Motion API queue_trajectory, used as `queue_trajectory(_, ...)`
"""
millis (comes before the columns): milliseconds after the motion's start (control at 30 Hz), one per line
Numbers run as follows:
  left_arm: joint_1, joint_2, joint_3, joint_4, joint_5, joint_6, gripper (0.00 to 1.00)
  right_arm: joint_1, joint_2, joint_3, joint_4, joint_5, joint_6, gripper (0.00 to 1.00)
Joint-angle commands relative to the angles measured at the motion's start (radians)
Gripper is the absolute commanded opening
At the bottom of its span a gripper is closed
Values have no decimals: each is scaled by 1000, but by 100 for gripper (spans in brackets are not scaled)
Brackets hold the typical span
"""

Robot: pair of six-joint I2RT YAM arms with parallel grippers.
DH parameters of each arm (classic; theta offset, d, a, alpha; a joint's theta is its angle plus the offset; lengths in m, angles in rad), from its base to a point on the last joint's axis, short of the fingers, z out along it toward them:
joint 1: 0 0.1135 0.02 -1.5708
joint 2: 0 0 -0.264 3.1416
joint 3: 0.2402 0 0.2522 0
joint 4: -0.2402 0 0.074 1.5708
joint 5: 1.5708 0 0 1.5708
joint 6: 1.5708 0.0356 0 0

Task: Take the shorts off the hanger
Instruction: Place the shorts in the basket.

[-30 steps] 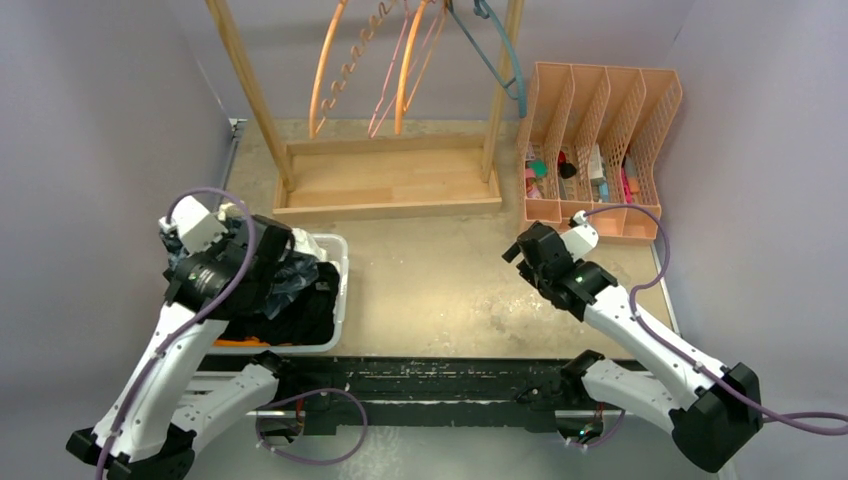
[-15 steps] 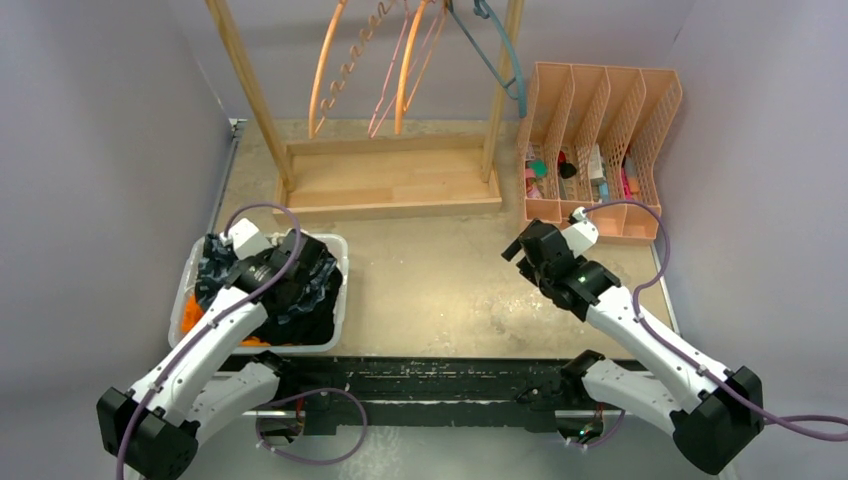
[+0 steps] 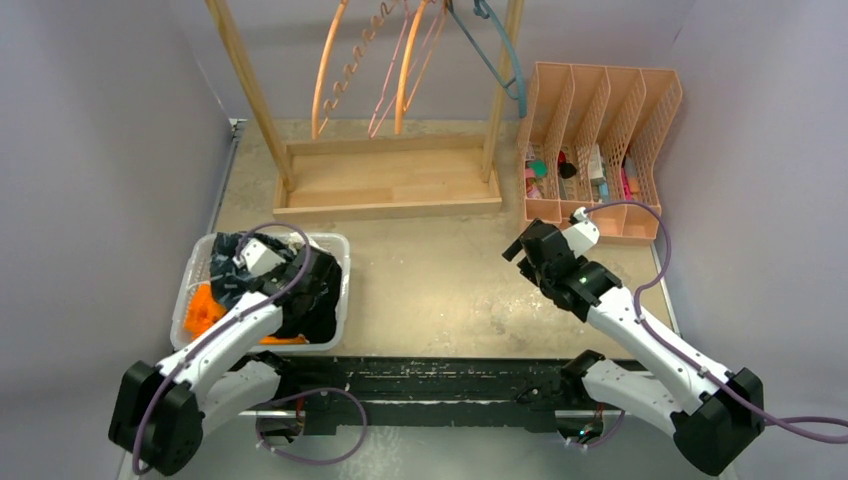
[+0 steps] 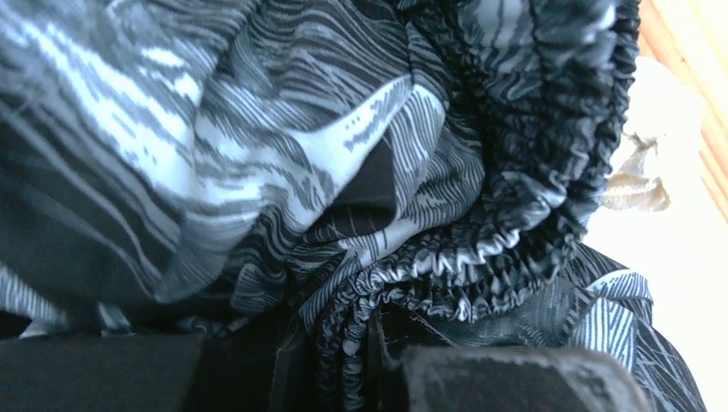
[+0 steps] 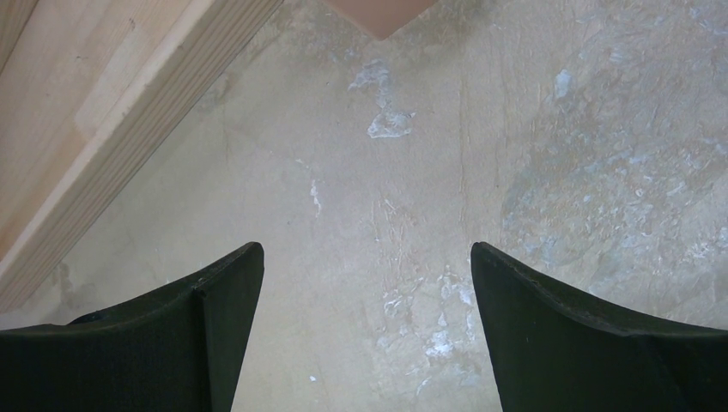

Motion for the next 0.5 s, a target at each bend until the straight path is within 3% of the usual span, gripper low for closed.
queue_trajectory(0, -4, 174, -106, 329, 322, 5, 0, -1, 0, 28, -37, 48, -2, 91)
queue_trajectory(100, -4, 286, -107, 499, 443, 88, 0, 0, -20, 19, -58, 66, 19, 91)
queue_trajectory(267, -41, 459, 34, 516, 474, 178, 0, -1, -74, -11, -34, 67, 42, 90)
queue_trajectory(467, -49, 318, 86, 372, 299, 135, 0, 0, -102, -6, -69, 100, 55, 90)
